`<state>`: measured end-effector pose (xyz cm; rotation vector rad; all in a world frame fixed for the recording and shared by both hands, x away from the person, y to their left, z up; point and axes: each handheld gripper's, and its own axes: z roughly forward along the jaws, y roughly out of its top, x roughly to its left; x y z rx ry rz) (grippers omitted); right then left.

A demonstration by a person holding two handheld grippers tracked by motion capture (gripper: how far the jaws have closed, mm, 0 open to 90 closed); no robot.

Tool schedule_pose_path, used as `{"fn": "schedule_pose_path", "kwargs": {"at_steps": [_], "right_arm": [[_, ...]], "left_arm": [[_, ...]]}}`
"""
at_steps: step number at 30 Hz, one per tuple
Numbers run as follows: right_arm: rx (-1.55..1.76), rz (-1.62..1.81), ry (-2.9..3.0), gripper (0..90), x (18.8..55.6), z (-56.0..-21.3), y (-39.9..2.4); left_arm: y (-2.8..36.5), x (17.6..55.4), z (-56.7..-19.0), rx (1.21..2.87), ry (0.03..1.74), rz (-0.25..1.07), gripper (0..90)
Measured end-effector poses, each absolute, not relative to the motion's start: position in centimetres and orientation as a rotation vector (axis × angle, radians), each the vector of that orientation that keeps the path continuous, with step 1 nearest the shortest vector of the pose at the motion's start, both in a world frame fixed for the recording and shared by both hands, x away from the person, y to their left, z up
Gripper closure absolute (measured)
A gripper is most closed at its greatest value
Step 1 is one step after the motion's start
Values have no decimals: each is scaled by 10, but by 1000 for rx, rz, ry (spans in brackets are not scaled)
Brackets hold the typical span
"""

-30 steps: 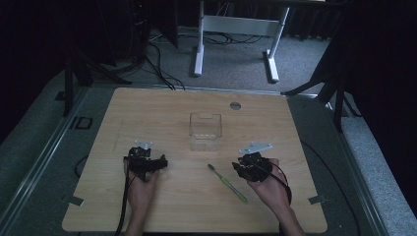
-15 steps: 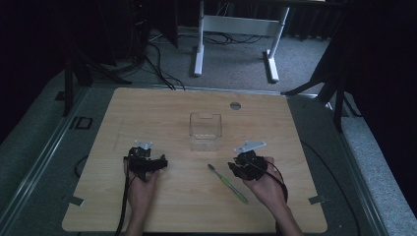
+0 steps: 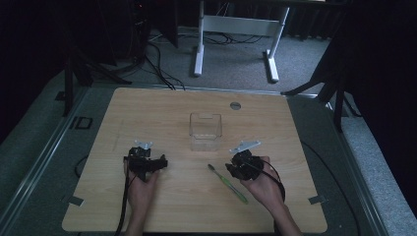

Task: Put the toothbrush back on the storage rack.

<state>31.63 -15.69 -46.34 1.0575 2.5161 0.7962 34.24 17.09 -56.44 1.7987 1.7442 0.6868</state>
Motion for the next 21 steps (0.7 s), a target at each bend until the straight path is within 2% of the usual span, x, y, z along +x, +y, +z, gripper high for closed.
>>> {"fn": "schedule_pose_path", "kwargs": {"at_steps": [21], "right_arm": [[1028,699,2576,785,323,-469,-146]], "left_arm": [[171,342,-564,1799,1744,687,31]]}}
